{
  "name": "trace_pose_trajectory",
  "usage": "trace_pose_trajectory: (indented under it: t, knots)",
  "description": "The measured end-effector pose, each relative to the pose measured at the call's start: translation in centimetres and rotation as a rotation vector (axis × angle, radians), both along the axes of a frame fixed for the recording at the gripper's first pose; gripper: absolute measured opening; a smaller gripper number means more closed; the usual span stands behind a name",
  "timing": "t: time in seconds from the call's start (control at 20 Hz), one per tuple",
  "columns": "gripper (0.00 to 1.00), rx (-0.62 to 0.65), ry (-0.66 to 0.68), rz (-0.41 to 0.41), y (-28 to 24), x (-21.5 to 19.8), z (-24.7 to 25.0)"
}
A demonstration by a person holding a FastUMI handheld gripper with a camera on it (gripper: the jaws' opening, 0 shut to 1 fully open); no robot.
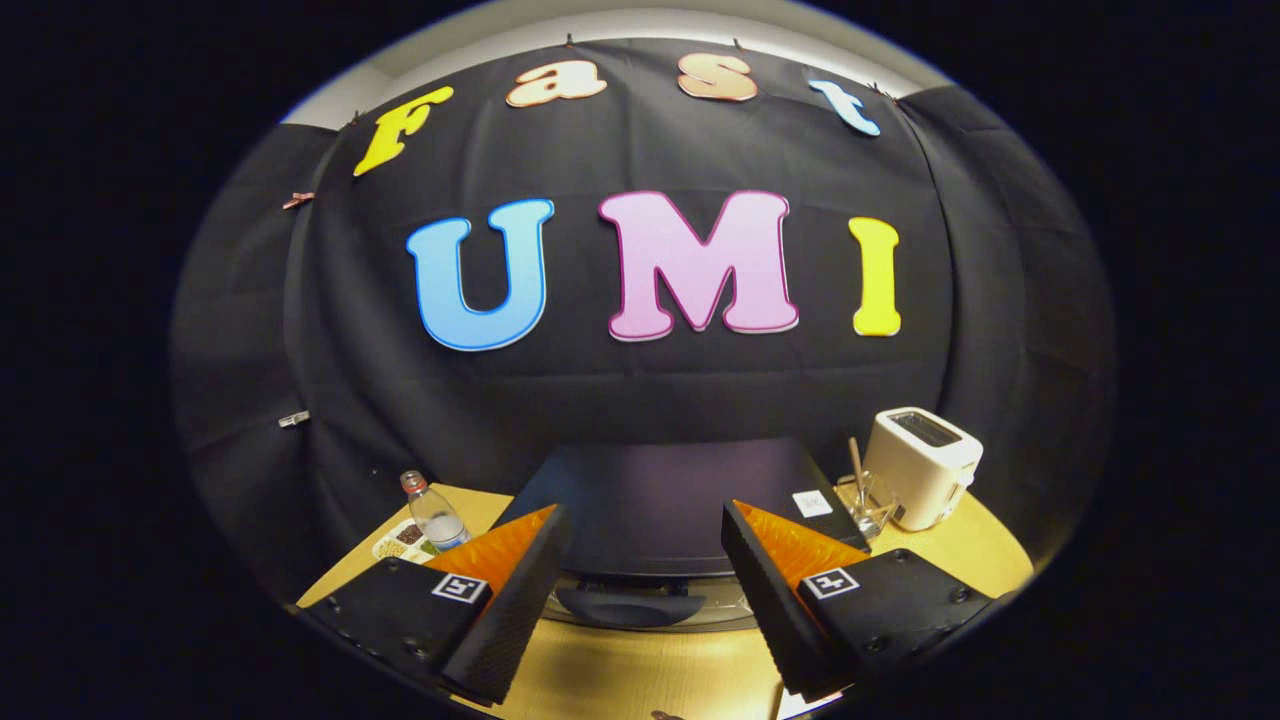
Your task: Open the toaster oven, put the food inside, and close the toaster oven door.
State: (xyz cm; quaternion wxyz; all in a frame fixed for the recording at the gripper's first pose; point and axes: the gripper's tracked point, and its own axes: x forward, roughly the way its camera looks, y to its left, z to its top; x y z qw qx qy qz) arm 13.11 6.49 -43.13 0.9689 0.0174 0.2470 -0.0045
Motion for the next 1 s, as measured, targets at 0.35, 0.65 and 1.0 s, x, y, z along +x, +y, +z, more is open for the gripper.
trace_pose_trajectory:
  t: [0.35, 0.65, 1.0]
  knots:
    - [0.97, -0.005, 0.153, 0.009, 1.3, -0.8, -7.2]
    - [0.97, -0.041, 0.186, -0.017, 1.2, -1.5, -7.9]
    - [0.98, -0.020, 0.339, -0.008, 1.1, -7.3, -8.4]
